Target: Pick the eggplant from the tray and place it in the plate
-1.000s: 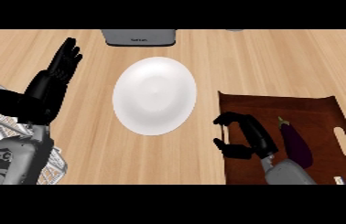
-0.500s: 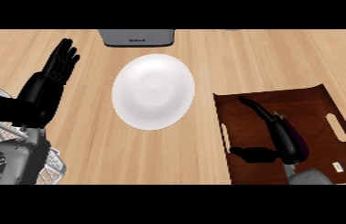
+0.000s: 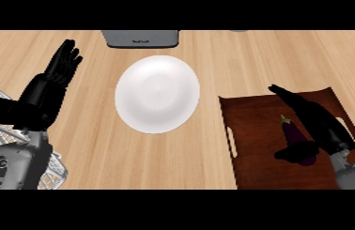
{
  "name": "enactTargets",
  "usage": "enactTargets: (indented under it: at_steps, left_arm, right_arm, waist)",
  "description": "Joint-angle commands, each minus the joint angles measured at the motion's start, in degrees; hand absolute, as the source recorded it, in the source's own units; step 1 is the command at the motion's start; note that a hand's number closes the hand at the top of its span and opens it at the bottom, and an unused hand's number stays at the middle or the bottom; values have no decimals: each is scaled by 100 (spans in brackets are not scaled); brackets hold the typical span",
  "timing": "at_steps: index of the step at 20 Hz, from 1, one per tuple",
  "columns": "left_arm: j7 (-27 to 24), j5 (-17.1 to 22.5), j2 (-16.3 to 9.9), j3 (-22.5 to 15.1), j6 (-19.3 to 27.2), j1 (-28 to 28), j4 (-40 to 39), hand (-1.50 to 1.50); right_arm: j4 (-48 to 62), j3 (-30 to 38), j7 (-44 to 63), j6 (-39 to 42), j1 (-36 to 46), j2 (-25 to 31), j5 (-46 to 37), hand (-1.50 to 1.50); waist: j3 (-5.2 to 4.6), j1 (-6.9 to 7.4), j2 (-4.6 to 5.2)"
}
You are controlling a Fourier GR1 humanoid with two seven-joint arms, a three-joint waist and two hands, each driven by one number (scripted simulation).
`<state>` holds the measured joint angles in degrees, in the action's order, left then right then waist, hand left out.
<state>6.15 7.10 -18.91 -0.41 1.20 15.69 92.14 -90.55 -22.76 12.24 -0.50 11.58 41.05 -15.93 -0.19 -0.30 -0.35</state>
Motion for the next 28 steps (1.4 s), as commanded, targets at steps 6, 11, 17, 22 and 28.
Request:
enactTargets:
  at_steps: [6,11,17,22,28]
  left_arm:
    - [64,53,-217,224,-165,-44,9,0]
    - [-164,-128,-109,259,-167,-16,-160,0]
    - [-49,-159,-4,350,-316,205,-377,0]
    - [-85,-394,256,206,-196,-112,-24,0]
    - [-130,-337,275,375,-370,-169,-85,0]
  right_arm:
    - [-489,-516,2524,2467,608,689,390,-150]
    - [-358,-553,3229,2961,883,178,322,-150]
    - [202,-399,3105,3124,999,-128,-480,-150]
    - [446,-382,2984,3121,672,-270,-1096,-150]
    - [503,-146,2512,3063,44,-148,-1511,-150]
  waist:
    - [3,110,26]
    - [15,61,39]
    - [18,42,45]
    - [19,39,38]
    - [19,12,32]
